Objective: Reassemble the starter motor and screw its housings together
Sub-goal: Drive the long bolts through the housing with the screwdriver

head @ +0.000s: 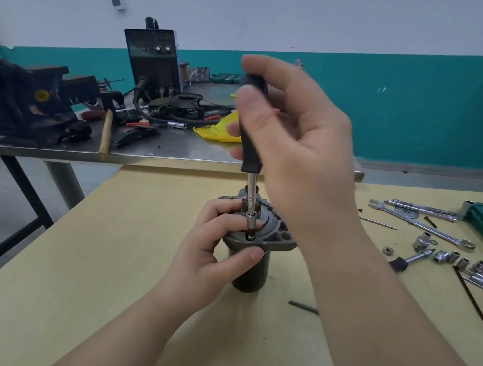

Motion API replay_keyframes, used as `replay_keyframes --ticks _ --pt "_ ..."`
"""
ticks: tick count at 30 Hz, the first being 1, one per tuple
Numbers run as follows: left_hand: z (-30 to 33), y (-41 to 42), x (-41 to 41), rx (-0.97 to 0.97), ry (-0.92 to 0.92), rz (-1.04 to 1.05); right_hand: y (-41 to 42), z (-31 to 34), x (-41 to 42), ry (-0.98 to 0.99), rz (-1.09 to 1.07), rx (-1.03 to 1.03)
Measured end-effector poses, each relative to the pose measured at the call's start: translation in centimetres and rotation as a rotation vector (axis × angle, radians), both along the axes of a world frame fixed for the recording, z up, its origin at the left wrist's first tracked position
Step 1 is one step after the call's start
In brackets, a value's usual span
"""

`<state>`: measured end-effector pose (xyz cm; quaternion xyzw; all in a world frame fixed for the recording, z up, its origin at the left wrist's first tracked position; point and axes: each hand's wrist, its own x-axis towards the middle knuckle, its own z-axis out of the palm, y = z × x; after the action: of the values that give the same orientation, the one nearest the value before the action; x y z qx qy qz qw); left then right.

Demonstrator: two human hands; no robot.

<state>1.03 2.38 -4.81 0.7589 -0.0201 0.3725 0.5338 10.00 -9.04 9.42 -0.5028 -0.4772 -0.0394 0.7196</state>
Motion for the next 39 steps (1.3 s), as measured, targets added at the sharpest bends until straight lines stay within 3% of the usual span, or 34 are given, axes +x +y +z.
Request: replay_keyframes --ticks 3,6,9,11,13,17,19,21,24,26,28,31,33,35,39 --pt "0.1 0.0 0.1 0.02 -0.013 0.003 -0.9 0.3 0.8 0.128 0.268 -0.021" --pt "0.0 0.1 0.0 0.026 -0.019 0.004 -1.2 0.4 0.9 0.066 0.294 -0.02" --pt "0.0 0.1 0.0 0.014 -0.012 -0.007 -0.6 0.3 0.5 0.019 0.058 0.038" --pt "0.0 0.1 0.0 0.013 -0.007 0.001 -0.2 -0.1 0.3 -0.118 -0.222 0.072" --pt "0.0 0.2 0.1 0.007 0.0 0.006 0.1 -0.3 0.0 -0.206 -0.342 0.086" --pt "0.1 0.1 0.1 0.015 -0.004 0.008 -0.2 0.0 0.2 0.049 0.088 0.038" --pt "0.1 0.1 0.1 0.016 -0.005 0.004 -0.6 0.2 0.4 0.124 0.205 0.013" --pt "0.1 0.0 0.0 0.009 -0.002 0.002 -0.7 0.2 0.5 0.059 0.104 0.013" --pt "0.1 0.0 0.0 0.0 0.011 0.007 -0.2 0.0 0.3 -0.171 -0.297 0.052" --pt "0.0 0.0 0.0 -0.007 0.022 0.009 0.1 -0.3 0.0 -0.296 -0.443 0.079" --pt "0.0 0.0 0.0 -0.018 0.025 0.004 0.1 -0.4 -0.1 -0.279 -0.364 0.07" --pt "0.1 -0.1 0.0 -0.015 0.014 0.004 -0.4 0.1 0.2 -0.059 0.013 0.028" --pt "0.1 -0.1 0.0 -0.019 0.008 0.001 -0.7 0.3 0.4 0.004 0.138 -0.007" --pt "0.2 -0.2 0.0 -0.019 0.0 -0.001 -0.7 0.3 0.5 -0.067 0.017 0.004" --pt "0.1 -0.1 0.0 -0.011 0.004 0.0 -0.1 -0.1 0.1 -0.282 -0.436 0.022"
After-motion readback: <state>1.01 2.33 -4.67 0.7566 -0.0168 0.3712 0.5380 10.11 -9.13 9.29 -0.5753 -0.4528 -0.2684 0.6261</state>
